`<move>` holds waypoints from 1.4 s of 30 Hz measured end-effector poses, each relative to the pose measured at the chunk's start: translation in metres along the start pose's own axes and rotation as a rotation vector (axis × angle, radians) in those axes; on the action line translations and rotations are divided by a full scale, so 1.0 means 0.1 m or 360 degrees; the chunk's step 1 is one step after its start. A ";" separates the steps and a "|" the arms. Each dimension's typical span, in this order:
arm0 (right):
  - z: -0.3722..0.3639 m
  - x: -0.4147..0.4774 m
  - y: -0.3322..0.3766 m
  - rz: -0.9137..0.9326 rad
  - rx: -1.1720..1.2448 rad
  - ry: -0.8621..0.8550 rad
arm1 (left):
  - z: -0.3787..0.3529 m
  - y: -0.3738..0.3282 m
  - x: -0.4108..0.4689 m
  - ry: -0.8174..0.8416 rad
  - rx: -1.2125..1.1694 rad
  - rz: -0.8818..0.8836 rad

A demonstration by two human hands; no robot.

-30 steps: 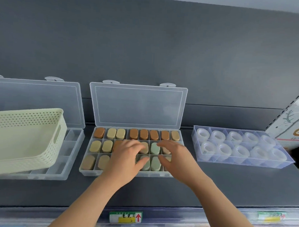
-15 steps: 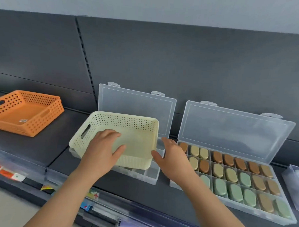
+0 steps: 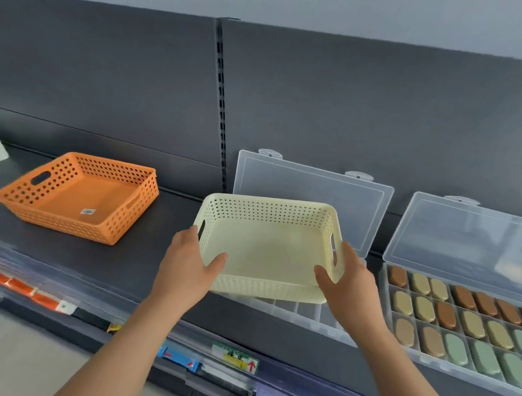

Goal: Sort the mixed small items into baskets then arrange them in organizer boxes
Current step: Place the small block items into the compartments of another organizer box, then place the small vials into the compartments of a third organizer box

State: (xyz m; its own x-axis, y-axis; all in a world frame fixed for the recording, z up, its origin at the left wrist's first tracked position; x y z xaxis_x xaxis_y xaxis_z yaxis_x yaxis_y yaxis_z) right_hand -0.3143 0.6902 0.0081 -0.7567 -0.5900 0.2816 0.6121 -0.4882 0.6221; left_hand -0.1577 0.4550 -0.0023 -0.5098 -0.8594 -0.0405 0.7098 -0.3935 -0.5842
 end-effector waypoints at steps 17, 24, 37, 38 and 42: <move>-1.97 1.03 2.87 0.0873 0.0411 0.0426 | 2.31 2.34 0.33 -0.0838 -0.0193 0.0534; -3.25 1.23 4.45 0.1143 0.0475 0.0461 | 3.33 3.68 0.88 -0.0974 -0.0201 0.0708; -4.88 2.28 6.26 0.1076 0.0643 0.0401 | 4.75 5.04 2.83 -0.0794 -0.0173 0.0565; -4.98 2.41 6.35 0.1087 0.0653 0.0387 | 4.81 5.07 3.00 -0.0790 -0.0202 0.0536; -5.38 2.94 6.64 0.1124 0.0686 0.0364 | 4.90 5.25 3.70 -0.0754 -0.0269 0.0471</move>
State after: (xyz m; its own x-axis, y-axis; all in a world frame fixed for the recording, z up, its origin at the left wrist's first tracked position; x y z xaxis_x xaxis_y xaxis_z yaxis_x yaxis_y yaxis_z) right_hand -0.0064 -0.1535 0.1107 -0.1376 -0.8012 0.5823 0.7468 0.3023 0.5924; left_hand 0.2646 -0.2293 0.0735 -0.0010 -0.9925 0.1225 0.6815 -0.0903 -0.7262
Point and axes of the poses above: each hand's wrist, its own x-axis towards the middle knuckle, its own z-axis out of the back of the hand, y = z × x, the point moved 8 cm from there along x, towards the middle knuckle, and after that the axes turned 14 degrees about z, right-handed, at the moved point
